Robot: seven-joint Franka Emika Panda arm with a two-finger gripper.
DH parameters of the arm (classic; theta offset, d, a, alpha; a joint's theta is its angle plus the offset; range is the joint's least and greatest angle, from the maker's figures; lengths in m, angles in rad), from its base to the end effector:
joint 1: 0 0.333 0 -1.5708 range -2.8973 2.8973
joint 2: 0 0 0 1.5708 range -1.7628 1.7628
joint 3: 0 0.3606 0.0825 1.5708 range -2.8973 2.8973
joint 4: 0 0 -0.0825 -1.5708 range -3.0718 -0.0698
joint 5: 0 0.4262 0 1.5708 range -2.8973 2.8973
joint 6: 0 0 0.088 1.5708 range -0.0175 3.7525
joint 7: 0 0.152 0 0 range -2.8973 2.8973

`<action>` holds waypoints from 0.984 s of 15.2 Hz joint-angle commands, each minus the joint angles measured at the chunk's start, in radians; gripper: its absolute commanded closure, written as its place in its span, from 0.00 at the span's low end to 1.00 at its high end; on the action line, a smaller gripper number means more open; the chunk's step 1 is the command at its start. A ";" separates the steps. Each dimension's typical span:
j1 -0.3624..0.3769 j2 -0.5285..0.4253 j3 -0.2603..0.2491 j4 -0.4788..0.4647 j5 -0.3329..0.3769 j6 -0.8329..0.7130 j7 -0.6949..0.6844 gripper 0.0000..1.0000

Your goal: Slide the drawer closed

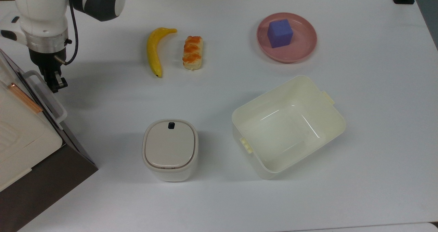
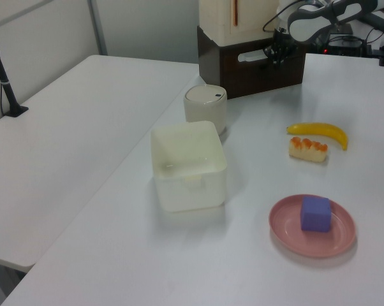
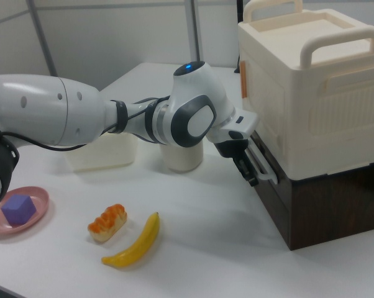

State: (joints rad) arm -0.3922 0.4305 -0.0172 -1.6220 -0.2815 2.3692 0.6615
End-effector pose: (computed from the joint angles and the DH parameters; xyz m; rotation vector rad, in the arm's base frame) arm 0.7051 -0.3173 0.3865 2.6199 -1.2610 0.5018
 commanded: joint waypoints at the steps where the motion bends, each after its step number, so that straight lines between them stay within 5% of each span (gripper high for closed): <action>1: -0.010 0.025 -0.009 0.048 -0.038 0.022 -0.005 1.00; 5: 0.006 -0.005 0.014 0.027 -0.027 0.007 -0.167 1.00; 10: 0.010 -0.061 0.140 0.014 -0.013 -0.116 -0.276 1.00; 15: 0.027 -0.162 0.232 0.014 0.117 -0.312 -0.397 1.00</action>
State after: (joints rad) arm -0.3794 0.3570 0.1858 -1.5879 -0.2469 2.1778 0.3640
